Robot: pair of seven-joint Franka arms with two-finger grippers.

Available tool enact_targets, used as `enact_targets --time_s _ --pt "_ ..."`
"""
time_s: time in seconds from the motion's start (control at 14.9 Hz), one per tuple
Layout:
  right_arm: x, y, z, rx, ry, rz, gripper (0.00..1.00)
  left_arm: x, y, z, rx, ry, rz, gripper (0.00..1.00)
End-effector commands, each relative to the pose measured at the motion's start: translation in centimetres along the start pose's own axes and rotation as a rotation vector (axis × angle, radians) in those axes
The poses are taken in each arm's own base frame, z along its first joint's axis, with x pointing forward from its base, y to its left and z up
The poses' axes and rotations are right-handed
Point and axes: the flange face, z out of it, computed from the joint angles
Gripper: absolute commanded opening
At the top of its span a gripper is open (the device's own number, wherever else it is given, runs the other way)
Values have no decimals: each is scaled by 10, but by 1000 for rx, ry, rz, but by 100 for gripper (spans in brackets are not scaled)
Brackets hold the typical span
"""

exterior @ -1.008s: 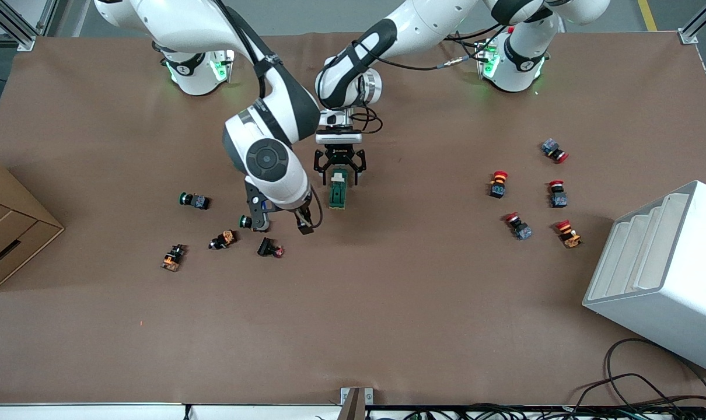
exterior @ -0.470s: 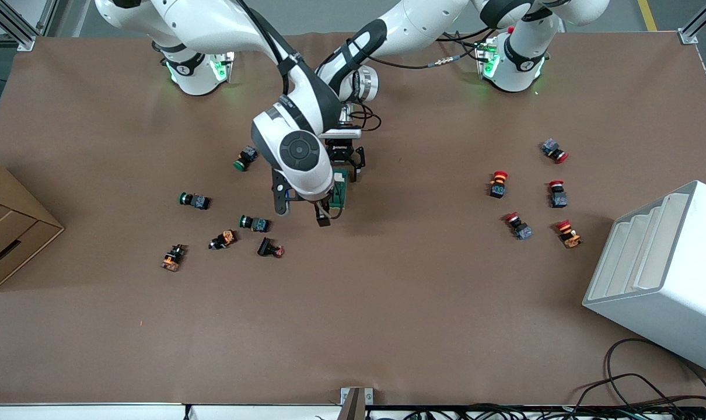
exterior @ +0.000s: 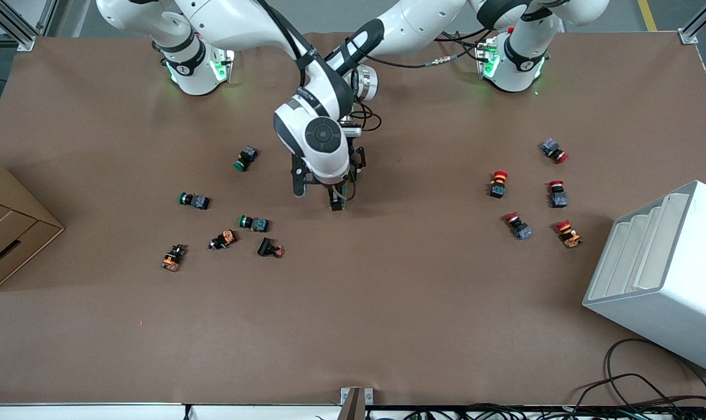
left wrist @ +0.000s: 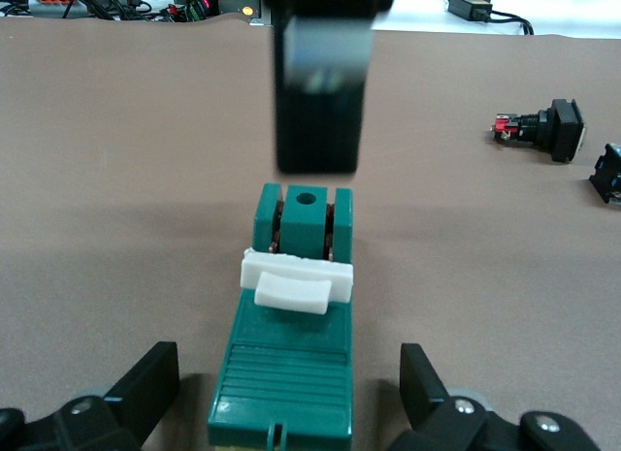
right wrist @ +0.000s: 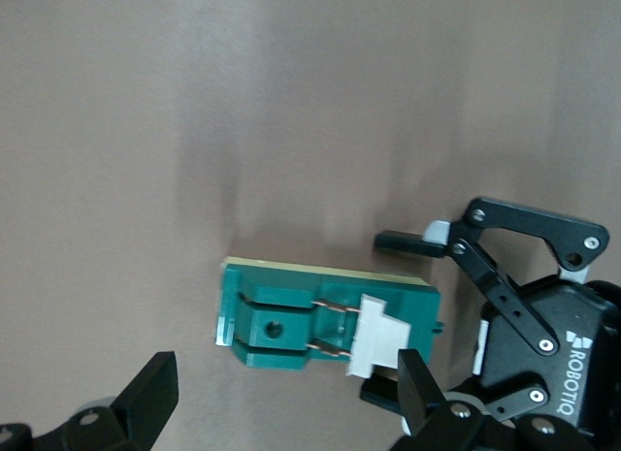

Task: Close load switch with both arms
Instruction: 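Lower the right gripper onto the white lever of the switch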

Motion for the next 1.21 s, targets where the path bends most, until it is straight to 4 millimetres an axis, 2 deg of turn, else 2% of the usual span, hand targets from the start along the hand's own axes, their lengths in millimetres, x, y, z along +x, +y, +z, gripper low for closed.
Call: enact_targets --time_s 0.0,0.2,0.4,0.74,1.14 --pt "5 18 -7 11 -1 35 100 -16 -1 1 -11 -8 -4 100" --pt "12 30 -14 38 -23 41 100 -15 0 0 -13 -6 -6 100" --pt "15 37 -4 68 -42 37 100 -17 -1 0 -11 -8 -4 100" --pt "8 49 13 99 -61 16 100 -15 0 0 -13 -6 -6 100" --pt "6 43 33 132 -76 14 100 -17 -1 0 -11 -8 -4 100"
